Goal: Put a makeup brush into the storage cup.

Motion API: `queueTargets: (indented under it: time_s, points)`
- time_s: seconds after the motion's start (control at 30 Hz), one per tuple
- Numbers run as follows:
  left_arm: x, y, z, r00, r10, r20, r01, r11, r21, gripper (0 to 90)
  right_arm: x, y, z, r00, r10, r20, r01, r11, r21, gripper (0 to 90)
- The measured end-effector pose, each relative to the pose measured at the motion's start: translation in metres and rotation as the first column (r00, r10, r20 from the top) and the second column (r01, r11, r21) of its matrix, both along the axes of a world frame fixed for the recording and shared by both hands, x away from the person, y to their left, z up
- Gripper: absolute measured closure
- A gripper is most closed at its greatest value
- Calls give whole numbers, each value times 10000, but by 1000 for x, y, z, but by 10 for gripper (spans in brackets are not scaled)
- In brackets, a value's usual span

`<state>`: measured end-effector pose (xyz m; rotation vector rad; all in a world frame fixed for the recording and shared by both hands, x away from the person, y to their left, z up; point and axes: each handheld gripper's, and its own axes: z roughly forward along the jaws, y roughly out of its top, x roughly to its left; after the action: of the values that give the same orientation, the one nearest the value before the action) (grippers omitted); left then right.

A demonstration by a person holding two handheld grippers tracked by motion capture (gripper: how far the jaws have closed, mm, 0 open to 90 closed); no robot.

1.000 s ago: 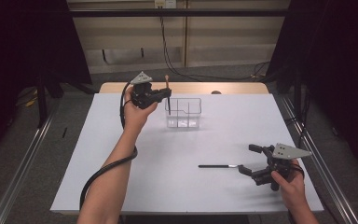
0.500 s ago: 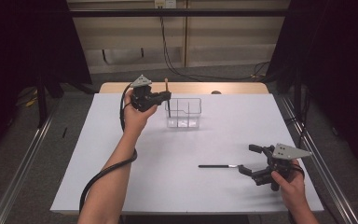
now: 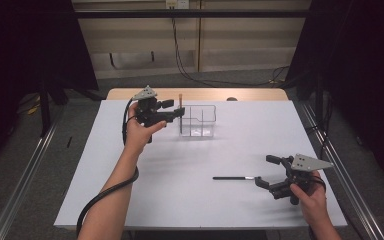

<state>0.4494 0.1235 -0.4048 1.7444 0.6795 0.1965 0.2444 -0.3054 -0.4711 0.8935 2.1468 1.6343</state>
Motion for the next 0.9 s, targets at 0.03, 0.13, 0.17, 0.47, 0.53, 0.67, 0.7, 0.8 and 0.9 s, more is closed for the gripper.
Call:
queueTargets:
  time_s: [0.03,0.13,0.17,0.47,0.53,0.67,0.7,0.8,0.9]
  points:
    - [-2,1,-1,10000,-30,2,30,10000,-29,260,0,0,0,10000,7,4,-7,10000,-10,29]
    - [-5,4,-4,10000,-29,75,30,10000,-92,198,0,2,0,10000,38,11,-38,10000,-32,29]
    - [-6,5,-5,9999,-43,91,44,9999,-103,186,0,2,0,10000,36,8,-36,10000,-36,29]
    - [-18,12,-11,9996,-96,261,107,9990,-426,78,0,4,0,10000,61,3,-61,9999,-83,29]
    - [-21,14,-13,9994,-109,342,128,9983,-568,70,0,3,0,10000,52,9,-52,10000,-70,29]
    - [-27,17,-17,9991,-157,406,192,9960,-874,47,0,4,0,10000,58,-7,-58,10000,-76,28]
    - [-28,18,-17,9989,-188,428,225,9959,-877,42,0,4,0,10000,66,3,-65,9999,-77,29]
    - [-32,20,-19,9984,-281,487,324,9955,-895,28,0,5,1,9999,103,8,-103,9999,-96,29]
    - [-37,22,-19,9975,-415,570,466,9947,-914,11,0,6,1,9999,122,-7,-122,9999,-102,28]
